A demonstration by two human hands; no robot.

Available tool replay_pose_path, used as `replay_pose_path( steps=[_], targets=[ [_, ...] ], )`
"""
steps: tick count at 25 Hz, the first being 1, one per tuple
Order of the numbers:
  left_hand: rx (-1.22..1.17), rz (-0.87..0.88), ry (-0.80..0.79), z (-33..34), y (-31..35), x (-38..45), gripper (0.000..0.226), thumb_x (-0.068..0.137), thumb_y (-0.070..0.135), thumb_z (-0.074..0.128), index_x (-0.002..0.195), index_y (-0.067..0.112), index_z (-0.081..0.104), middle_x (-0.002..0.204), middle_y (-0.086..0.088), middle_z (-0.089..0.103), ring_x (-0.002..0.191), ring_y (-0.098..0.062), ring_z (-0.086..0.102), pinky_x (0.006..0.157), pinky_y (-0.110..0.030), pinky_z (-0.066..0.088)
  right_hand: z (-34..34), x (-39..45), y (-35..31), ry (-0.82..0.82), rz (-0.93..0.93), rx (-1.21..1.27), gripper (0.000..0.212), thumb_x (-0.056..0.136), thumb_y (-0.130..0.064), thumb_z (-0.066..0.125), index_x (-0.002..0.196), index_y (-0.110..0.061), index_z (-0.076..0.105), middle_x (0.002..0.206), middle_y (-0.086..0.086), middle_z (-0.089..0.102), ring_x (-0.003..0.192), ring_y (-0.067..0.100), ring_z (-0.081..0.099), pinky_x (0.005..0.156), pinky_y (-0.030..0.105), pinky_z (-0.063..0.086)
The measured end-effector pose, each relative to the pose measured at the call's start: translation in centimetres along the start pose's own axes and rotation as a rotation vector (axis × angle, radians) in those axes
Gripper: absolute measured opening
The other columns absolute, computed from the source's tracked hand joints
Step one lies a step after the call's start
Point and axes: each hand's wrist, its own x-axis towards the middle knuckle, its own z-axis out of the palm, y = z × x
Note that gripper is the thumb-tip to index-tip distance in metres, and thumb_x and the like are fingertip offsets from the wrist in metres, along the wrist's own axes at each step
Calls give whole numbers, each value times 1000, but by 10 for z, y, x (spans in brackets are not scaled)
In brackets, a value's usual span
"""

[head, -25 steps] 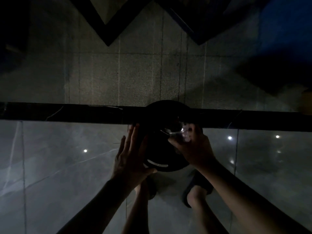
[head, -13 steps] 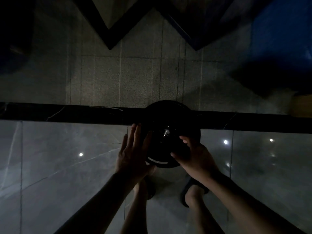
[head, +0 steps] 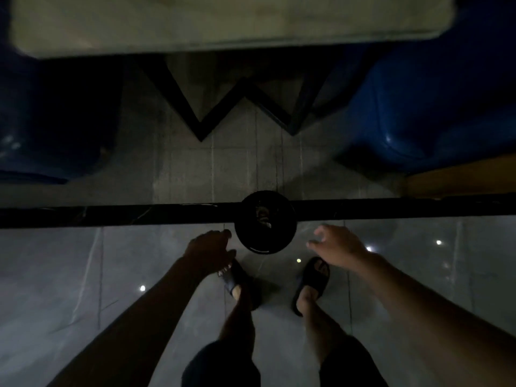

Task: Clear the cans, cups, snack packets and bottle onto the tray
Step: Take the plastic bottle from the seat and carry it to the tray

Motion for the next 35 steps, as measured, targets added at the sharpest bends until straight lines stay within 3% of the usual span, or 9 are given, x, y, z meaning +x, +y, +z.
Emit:
replay_pose_path(
  steps=[7, 10, 12, 16, 19, 24, 29, 32, 35],
  targets=[
    [-193, 59, 267, -144, 41, -160, 34, 93, 40, 52, 118, 17, 58, 112, -8, 67, 96, -23, 61, 77, -29, 45, -164, -170, -44, 340, -184, 329, 35, 86, -52, 60, 111, -28, 62, 93, -10, 64, 85, 9, 62, 60, 19, 39],
    [-319, 65, 427, -148, 57, -210, 32, 93, 40, 52, 118, 22, 59, 108, -2, 67, 95, -22, 63, 78, -29, 47, -178, -230, -30, 464, -254, 489, 27, 87, -50, 60, 109, -34, 60, 88, -23, 60, 82, -5, 58, 64, 16, 39],
    [-385, 54, 462, -128, 61, -231, 28, 92, 39, 53, 113, 22, 62, 104, -1, 69, 95, -22, 66, 80, -33, 53, -161, -254, -6, 481, -235, 559, 26, 90, -45, 61, 112, -32, 60, 94, -20, 62, 88, -3, 58, 69, 17, 41],
    [-580, -93, 439, -64, 59, -259, 26, 92, 29, 62, 110, 12, 67, 103, -9, 72, 94, -24, 68, 80, -27, 51, -101, -276, 61, 416, -68, 500, 27, 92, -26, 64, 116, -12, 64, 110, 8, 70, 98, 21, 63, 84, 29, 45],
    [-652, -227, 371, -23, 51, -270, 27, 91, 27, 64, 111, 9, 67, 103, -13, 72, 84, -19, 65, 71, -21, 42, -64, -283, 101, 319, 38, 428, 28, 91, -30, 66, 112, -12, 66, 107, 10, 72, 88, 15, 60, 78, 25, 38],
    [-784, -377, 293, 12, 51, -285, 24, 92, 24, 63, 109, 7, 67, 102, -16, 72, 87, -27, 68, 73, -24, 45, -60, -264, 119, 221, 55, 394, 24, 90, -33, 66, 106, -15, 67, 106, 9, 71, 88, 16, 60, 79, 24, 38],
    [-939, -569, 290, 58, 53, -333, 19, 93, 20, 61, 105, 7, 69, 101, -17, 72, 85, -20, 64, 72, -24, 42, -70, -223, 58, 64, -98, 219, 20, 92, -28, 63, 102, -11, 67, 104, 9, 71, 96, 24, 65, 76, 24, 40],
    [-1034, -744, 318, 102, 38, -377, 11, 93, 25, 61, 97, 17, 67, 98, -11, 72, 80, -17, 62, 68, -25, 41, -68, -198, -19, -32, -227, 132, 26, 92, -34, 62, 107, -13, 66, 103, 5, 70, 100, 24, 65, 79, 29, 46],
    [-1110, -925, 322, 147, 11, -413, 18, 92, 25, 62, 101, 12, 70, 98, -12, 73, 87, -22, 66, 72, -27, 42, -59, -184, -106, -61, -328, 37, 29, 93, -40, 59, 109, -17, 64, 96, 1, 65, 89, 20, 61, 74, 29, 43]
  ],
)
